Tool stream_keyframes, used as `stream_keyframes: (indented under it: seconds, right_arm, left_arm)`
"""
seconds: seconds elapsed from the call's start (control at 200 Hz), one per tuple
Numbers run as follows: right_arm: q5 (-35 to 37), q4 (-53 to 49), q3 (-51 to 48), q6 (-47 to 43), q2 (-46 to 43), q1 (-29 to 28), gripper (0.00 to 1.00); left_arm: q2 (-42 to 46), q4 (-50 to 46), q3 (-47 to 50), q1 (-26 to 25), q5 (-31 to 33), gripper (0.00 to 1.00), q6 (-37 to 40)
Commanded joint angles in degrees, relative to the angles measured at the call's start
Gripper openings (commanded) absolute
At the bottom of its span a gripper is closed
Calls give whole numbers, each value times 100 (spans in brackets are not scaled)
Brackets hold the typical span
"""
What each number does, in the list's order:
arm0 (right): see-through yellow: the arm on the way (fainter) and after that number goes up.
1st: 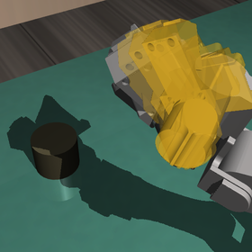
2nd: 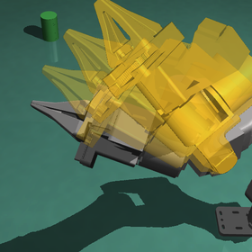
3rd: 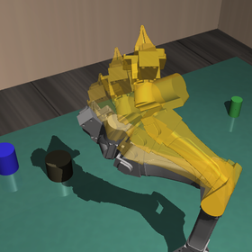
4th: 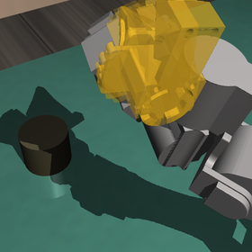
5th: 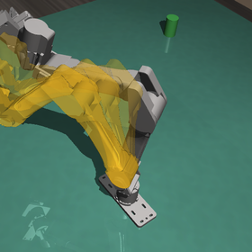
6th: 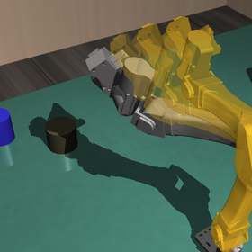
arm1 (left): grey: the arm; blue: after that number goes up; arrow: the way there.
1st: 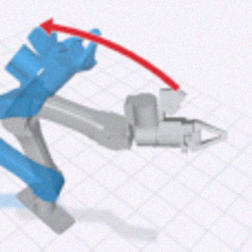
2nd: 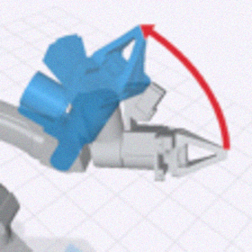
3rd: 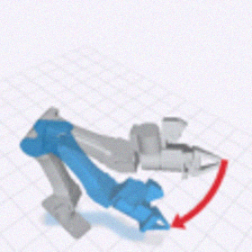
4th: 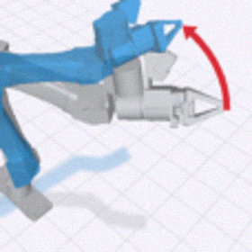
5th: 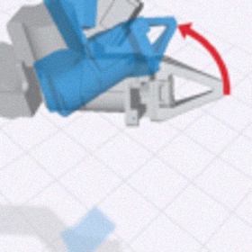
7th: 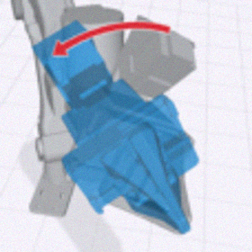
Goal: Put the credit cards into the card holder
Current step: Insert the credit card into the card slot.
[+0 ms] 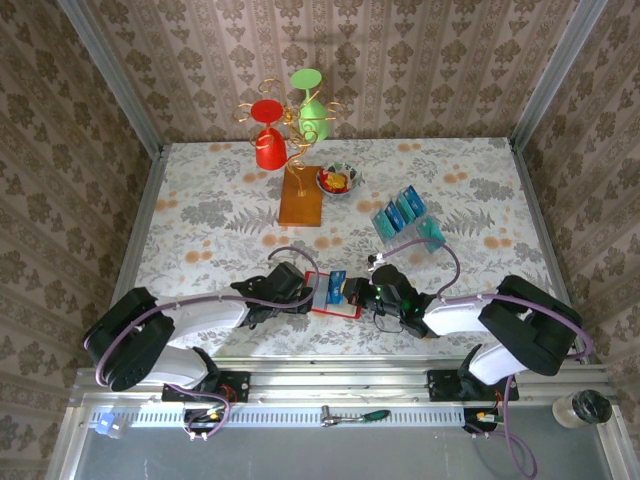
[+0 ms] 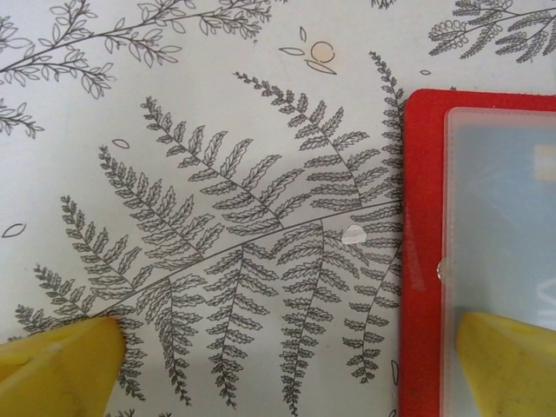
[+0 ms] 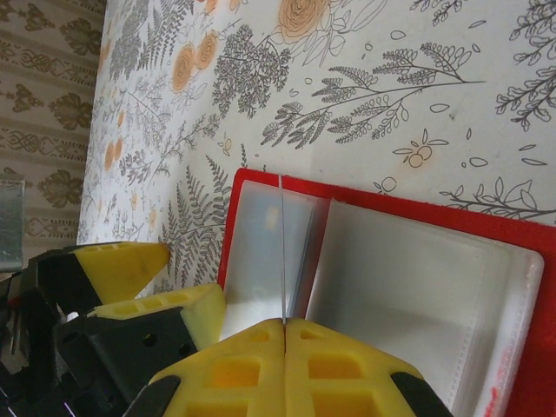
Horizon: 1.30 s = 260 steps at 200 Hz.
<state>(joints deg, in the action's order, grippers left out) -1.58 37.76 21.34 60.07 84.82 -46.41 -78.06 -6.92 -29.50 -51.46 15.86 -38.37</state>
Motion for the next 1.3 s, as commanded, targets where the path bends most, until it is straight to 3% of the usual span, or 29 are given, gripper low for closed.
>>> stream_keyframes:
  seconds: [0.0,0.94,1.295]
  right_arm:
    - [310,322,-90,152,113,-54,0]
    - [536,1378,-376,935,771,-163,0]
    - [530,1225,-351,869,804,-198,0]
  left_arm:
    - [21,-600,251,-41,42,100,-299]
    - [-7,-521,329,-66,36,100,-327]
    - [62,-600,220,-56,61,100,-268]
